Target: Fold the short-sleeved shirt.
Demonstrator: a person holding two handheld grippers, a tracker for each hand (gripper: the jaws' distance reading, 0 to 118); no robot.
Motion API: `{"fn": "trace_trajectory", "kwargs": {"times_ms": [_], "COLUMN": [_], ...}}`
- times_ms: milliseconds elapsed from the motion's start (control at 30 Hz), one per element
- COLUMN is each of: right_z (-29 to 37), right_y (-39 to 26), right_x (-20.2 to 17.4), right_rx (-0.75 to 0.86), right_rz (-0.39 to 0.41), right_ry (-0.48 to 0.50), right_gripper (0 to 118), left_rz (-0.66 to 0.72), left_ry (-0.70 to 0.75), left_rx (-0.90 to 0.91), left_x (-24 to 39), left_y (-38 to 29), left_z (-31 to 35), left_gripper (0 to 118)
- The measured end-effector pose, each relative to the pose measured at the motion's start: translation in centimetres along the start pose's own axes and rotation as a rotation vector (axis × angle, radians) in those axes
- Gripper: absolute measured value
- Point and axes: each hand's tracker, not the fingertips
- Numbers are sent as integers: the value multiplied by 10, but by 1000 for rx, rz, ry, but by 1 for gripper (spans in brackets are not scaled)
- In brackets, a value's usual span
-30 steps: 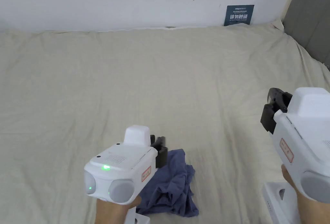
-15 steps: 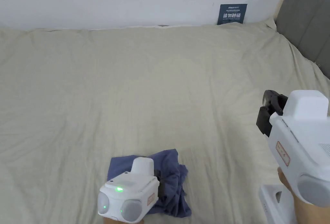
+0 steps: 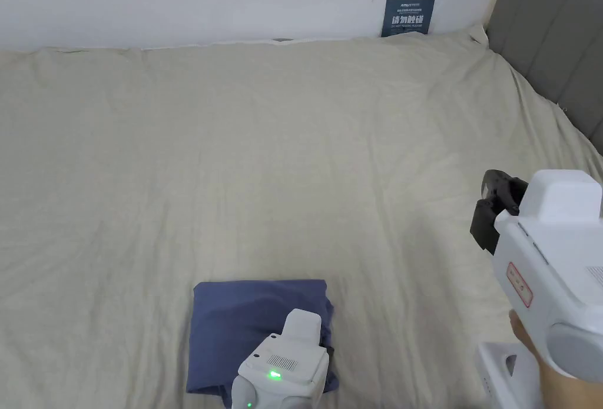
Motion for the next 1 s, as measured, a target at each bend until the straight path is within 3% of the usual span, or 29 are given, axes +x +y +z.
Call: {"fn": "trace_trajectory", "kwargs": {"times_ms": [233, 500, 1000], "right_z": [15, 28, 24], "right_y": [9, 26, 46], "right_x": [-14, -38, -71], "right_rx": [42, 133, 246], "right_rz": [7, 11, 45], "right_ry": [36, 68, 75], "right_gripper": [2, 2, 2], "left_rz": [-18, -75, -8], "left_ry": [0, 174, 463], "left_rx": [248, 516, 714], "left_x": [-19, -69, -166], "left_y": [53, 122, 146], "left_z": [81, 178, 250], "left_gripper": [0, 0, 0]}}
